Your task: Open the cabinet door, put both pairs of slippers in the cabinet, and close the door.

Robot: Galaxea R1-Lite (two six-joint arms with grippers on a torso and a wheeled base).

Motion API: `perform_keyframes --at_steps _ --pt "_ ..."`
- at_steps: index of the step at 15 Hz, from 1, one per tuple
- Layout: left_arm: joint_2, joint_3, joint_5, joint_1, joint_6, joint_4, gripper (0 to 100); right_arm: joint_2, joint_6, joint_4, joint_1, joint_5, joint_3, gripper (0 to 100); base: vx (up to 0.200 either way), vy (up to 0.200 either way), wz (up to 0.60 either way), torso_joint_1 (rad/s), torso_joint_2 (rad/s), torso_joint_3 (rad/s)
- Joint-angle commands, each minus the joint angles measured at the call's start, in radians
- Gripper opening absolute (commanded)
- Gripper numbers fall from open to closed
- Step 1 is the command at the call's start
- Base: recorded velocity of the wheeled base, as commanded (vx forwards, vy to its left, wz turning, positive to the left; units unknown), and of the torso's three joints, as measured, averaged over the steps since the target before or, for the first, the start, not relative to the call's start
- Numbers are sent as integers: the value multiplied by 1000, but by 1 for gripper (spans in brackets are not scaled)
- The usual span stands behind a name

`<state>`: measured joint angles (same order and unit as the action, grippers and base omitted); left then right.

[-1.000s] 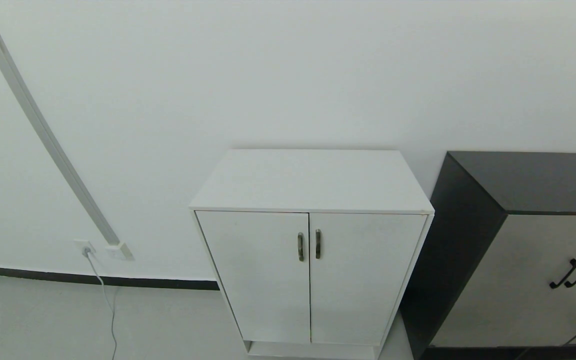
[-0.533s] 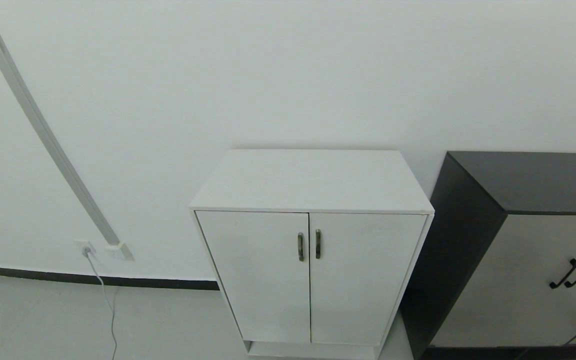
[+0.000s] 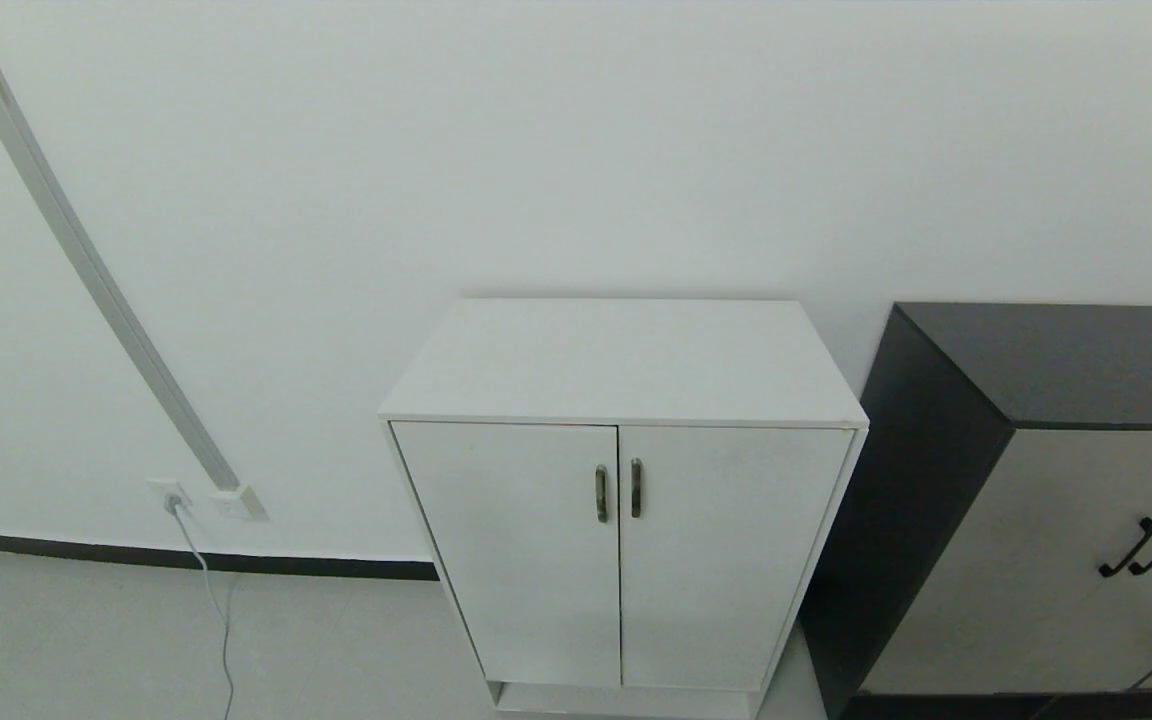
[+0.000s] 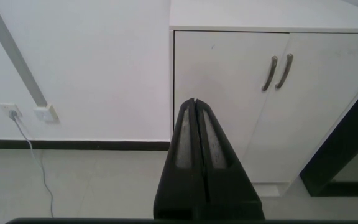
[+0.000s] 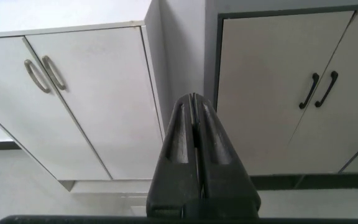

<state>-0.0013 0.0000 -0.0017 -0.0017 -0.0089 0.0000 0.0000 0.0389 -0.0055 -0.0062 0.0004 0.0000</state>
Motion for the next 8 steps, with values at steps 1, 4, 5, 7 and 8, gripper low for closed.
perform_keyframes --at_steps 1,4,5,7,8 --pt "1 0 0 0 0 0 0 2 -1 -1 0 3 0 0 0 0 0 0 0 0" --pt "1 0 0 0 0 0 0 2 -4 -1 0 6 0 0 0 0 0 0 0 0" --pt "1 0 0 0 0 0 0 2 -5 -1 0 6 0 0 0 0 0 0 0 0" --pt "1 0 0 0 0 0 0 2 -5 -1 0 6 0 0 0 0 0 0 0 0" --pt "1 0 0 0 0 0 0 2 -5 -1 0 6 0 0 0 0 0 0 0 0"
